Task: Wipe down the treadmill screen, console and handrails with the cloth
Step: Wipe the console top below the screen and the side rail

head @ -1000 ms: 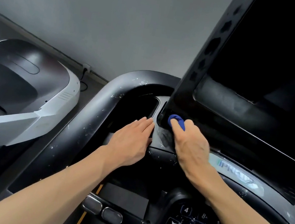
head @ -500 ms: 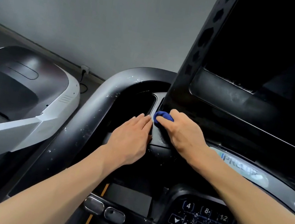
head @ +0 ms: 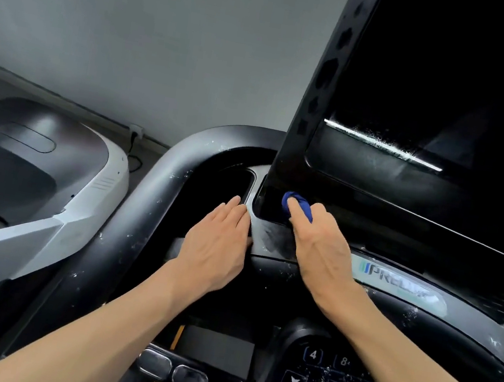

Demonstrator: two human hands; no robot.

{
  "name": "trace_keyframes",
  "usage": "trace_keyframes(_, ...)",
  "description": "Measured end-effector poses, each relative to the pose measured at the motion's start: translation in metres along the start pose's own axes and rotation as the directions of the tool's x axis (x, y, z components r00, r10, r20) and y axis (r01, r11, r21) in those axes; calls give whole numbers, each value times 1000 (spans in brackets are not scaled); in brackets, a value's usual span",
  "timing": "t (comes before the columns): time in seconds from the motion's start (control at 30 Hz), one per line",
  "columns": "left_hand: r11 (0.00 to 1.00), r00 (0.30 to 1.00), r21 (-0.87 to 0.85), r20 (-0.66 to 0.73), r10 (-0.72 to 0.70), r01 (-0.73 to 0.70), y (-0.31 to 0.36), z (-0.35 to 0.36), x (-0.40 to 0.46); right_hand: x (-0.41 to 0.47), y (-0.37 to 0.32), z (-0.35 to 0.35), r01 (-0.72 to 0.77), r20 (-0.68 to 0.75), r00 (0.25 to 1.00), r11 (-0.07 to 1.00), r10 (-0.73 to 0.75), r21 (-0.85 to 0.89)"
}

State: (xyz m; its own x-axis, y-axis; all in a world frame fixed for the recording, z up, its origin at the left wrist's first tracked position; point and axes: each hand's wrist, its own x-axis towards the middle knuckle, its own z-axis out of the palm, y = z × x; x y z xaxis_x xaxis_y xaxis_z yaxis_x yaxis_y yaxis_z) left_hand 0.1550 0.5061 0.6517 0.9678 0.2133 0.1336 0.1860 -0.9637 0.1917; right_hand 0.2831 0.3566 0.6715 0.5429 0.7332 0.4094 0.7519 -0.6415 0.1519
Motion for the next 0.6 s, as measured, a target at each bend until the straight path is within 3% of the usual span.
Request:
trace_keyframes(0.17,999,999,48,-44,27,-25,2,-1,22,8,-15,6,18,-102,995,998,-24,-62)
trace_keyframes(0.37,998,999,54,-45,16,-14,13,9,20,-9,20,-8,-64,-83,995,997,60,-41)
trace_keyframes(0.5,994,999,100,-34,36,-33,12,8,19,33,-10,-5,101,-74,992,994,-98,35)
trace_keyframes(0.6,990,998,132,-45,49,-42,10,7,17,29,12,-6,143,8,990,986,-144,88)
